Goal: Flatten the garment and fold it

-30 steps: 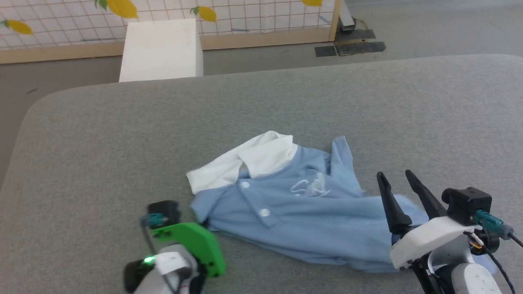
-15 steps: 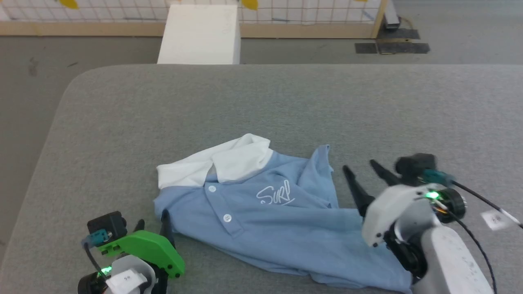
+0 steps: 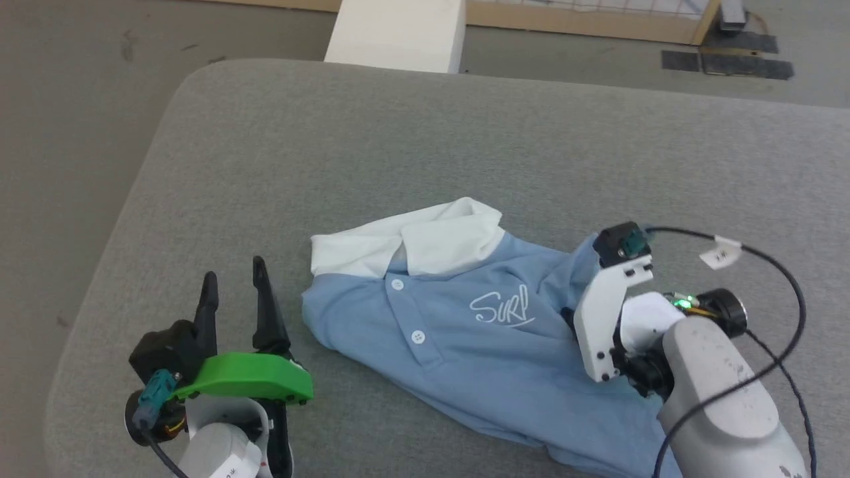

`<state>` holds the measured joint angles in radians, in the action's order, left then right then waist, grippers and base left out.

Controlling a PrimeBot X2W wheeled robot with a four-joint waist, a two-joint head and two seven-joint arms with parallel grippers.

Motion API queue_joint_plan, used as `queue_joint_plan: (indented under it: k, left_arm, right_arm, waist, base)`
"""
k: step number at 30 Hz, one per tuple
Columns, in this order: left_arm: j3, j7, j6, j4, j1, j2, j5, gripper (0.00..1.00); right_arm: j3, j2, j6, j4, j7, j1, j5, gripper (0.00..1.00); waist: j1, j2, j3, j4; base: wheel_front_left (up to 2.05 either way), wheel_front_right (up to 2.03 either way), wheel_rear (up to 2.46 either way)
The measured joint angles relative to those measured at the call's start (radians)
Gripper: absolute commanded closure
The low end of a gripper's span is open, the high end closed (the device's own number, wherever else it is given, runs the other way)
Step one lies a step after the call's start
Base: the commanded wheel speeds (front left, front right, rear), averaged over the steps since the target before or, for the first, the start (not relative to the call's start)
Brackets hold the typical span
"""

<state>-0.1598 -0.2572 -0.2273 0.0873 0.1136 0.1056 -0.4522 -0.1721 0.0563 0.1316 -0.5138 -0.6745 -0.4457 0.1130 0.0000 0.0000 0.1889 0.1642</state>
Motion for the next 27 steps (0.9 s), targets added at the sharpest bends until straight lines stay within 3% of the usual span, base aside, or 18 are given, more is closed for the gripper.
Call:
queue_joint_plan:
  k: [1,4,8,14,21,27]
  left_arm:
    - [0.009,0.0,0.008,-0.003,-0.001,-0.007,0.008,0.0]
    - [0.038,0.0,0.036,-0.005,-0.006,-0.026,0.038,0.0]
    - [0.075,0.0,0.063,0.004,-0.013,-0.041,0.059,0.0]
    - [0.093,0.0,0.087,0.03,-0.028,-0.047,0.085,0.0]
    - [0.096,0.0,0.105,0.047,-0.042,-0.05,0.106,0.0]
    - [0.087,-0.001,0.122,0.075,-0.046,-0.051,0.108,0.0]
  right_arm:
    - [-0.004,0.002,0.0,0.002,-0.018,-0.009,-0.002,1.0]
    - [0.007,-0.001,0.0,0.026,0.001,-0.015,0.0,1.0]
    - [0.076,-0.004,0.001,0.087,0.163,-0.015,0.006,1.0]
    - [0.261,0.042,0.001,0.193,0.3,0.003,-0.002,1.0]
    - [0.573,0.053,0.001,0.246,0.281,0.144,-0.065,1.0]
    - [0.732,0.013,0.001,0.229,0.164,0.265,-0.086,1.0]
  waist:
    - [0.0,0.0,0.003,0.005]
    - [0.0,0.0,0.014,0.015]
    - [0.0,0.0,0.009,0.008]
    - [0.0,0.0,-0.025,-0.029]
    - [0.0,0.0,-0.062,-0.095]
    - [0.0,0.0,-0.081,-0.152]
  base:
    - [0.0,0.0,0.0]
    - [0.0,0.0,0.0]
    - [0.0,0.0,0.0]
    - [0.0,0.0,0.0]
    - [0.0,0.0,0.0]
    - [0.0,0.0,0.0]
